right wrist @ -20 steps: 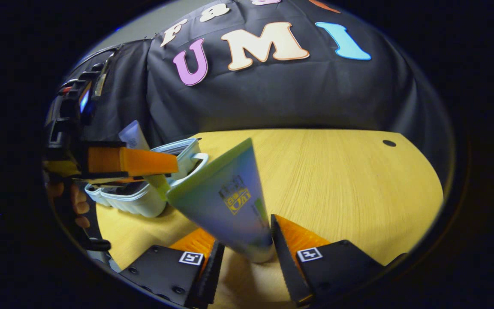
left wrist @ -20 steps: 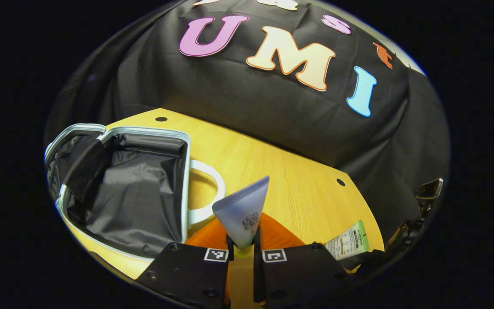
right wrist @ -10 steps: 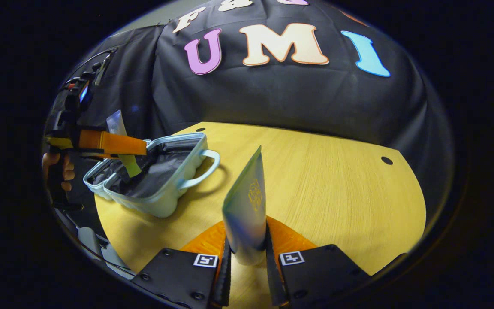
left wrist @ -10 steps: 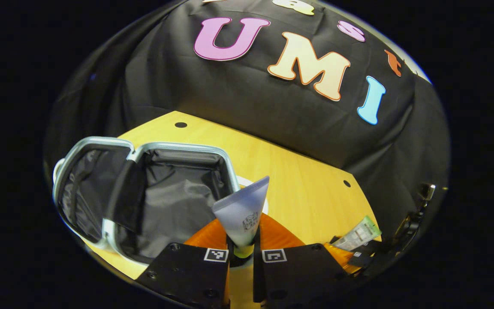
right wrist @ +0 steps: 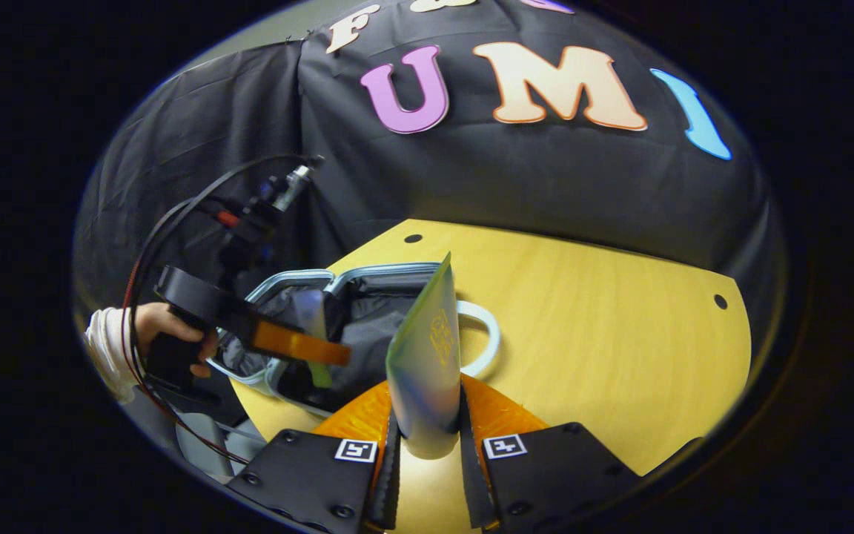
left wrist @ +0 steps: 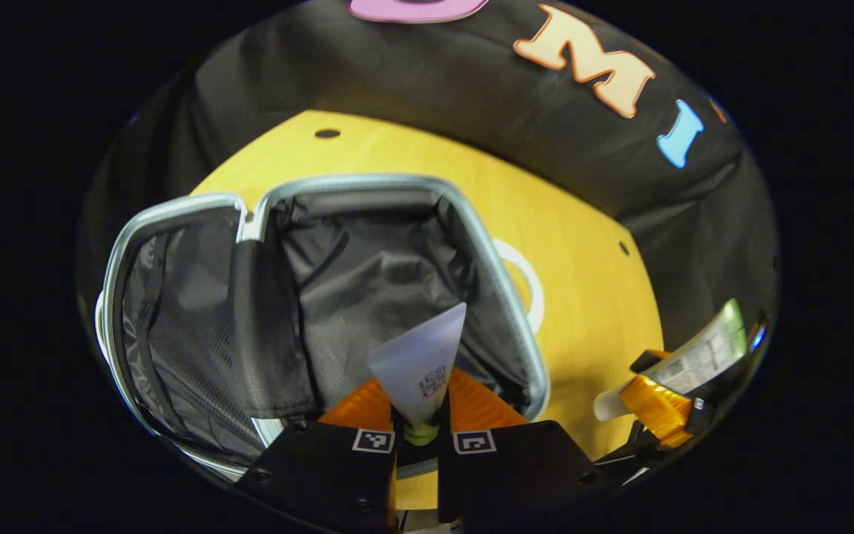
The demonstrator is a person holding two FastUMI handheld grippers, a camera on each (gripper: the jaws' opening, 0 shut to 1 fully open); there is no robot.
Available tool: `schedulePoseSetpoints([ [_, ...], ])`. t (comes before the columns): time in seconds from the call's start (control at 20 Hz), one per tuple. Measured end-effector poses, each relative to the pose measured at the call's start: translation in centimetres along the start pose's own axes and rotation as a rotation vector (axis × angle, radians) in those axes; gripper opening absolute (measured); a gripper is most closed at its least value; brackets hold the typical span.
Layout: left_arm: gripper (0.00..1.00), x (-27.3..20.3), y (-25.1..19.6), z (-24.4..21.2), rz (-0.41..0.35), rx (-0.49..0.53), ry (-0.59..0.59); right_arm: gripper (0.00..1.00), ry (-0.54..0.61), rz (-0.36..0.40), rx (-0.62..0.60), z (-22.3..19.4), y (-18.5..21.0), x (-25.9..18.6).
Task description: First open the suitcase, pack the skin care products into it, and then close the suitcase.
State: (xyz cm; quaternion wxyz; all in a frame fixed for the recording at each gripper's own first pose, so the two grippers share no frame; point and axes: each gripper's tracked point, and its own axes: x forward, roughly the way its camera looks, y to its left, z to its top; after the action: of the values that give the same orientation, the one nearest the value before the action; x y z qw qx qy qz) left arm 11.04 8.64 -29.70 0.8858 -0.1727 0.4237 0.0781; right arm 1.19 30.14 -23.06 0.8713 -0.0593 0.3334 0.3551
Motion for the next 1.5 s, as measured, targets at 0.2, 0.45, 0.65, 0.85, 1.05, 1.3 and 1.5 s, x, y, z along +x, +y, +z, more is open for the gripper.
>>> schedulePoseSetpoints([
  [0.2,0.14,2.3,1.4,-1.4,0.031,-0.060,0.124,0.38,0.052,0.047,0.016,0.5,3.8,3.4],
  [0.45,0.17,3.9,2.9,-2.1,0.064,-0.126,0.218,0.37,0.170,0.055,0.063,-0.9,4.8,6.2],
  [0.65,0.14,3.6,3.6,-1.4,0.084,-0.145,0.212,0.37,0.261,0.032,0.090,-3.0,4.8,7.3],
  [0.85,0.62,2.2,2.6,-0.7,0.029,-0.220,0.173,0.38,0.323,-0.018,0.095,-3.9,4.6,7.9],
  [1.05,0.97,-0.8,2.6,0.8,0.005,-0.233,0.080,0.33,0.354,-0.068,0.105,-4.1,4.6,7.8],
  [1.3,0.97,-5.5,4.3,2.2,0.018,-0.248,-0.023,0.39,0.363,-0.120,0.094,-4.5,4.0,7.7],
  [1.5,0.97,-9.1,6.2,2.7,0.010,-0.259,-0.071,0.40,0.352,-0.135,0.132,-4.3,3.8,7.4],
])
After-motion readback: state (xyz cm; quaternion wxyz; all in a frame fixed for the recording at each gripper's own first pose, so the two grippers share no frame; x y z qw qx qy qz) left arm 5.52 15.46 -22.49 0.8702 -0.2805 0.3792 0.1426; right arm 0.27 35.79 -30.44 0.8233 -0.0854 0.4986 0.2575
